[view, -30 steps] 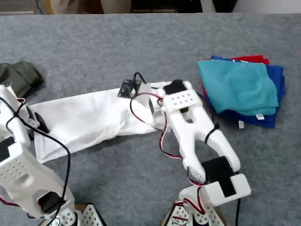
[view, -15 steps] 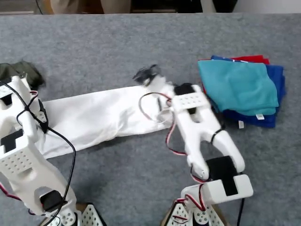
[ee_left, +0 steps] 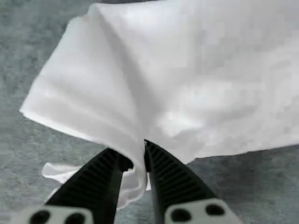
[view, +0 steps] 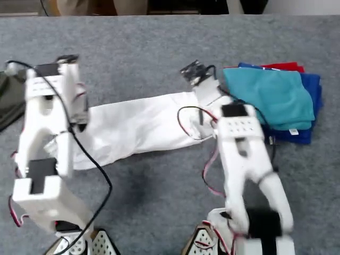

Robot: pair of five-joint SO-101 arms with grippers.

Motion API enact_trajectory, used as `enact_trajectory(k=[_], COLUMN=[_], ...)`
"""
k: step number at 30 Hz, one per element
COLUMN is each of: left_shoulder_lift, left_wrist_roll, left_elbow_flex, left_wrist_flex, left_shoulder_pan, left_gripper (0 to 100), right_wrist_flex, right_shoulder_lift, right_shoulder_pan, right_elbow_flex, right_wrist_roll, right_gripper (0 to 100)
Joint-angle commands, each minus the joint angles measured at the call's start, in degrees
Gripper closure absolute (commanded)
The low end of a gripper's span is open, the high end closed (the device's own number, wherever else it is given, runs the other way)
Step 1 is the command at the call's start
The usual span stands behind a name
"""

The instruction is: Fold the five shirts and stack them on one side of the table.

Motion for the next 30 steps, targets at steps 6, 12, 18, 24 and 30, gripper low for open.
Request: enact_trajectory(k=[6,12,18,24,30], left_shoulder_lift=[-5.0,-0.9,12.5,25.4,30.5], left_wrist_roll=[14.7,15.6,25.6,26.0,26.0], left_elbow_flex=[-7.9,-20.9,-34.2,-44.0,-53.0], left_wrist_flex=[-0.3,-3.3,-4.0,-4.0,-1.5], left_shoulder_pan=[19.1,29.7,36.0,39.9,40.3], left_gripper=[98,98,98,98,98], right_wrist_flex=[8.8,8.8,11.3,11.2,10.7], right_shoulder_lift=[-26.2,-30.5,-32.2,-33.4,-33.3], right_shoulder_pan=[7.9,20.5,22.2,22.2,21.9], right_elbow_flex=[-2.2,-2.7,-3.1,-3.1,-2.2], right_wrist_roll=[-0.6,1.9,3.3,3.4,3.4], right_gripper=[99.6,99.6,99.6,99.6,99.6])
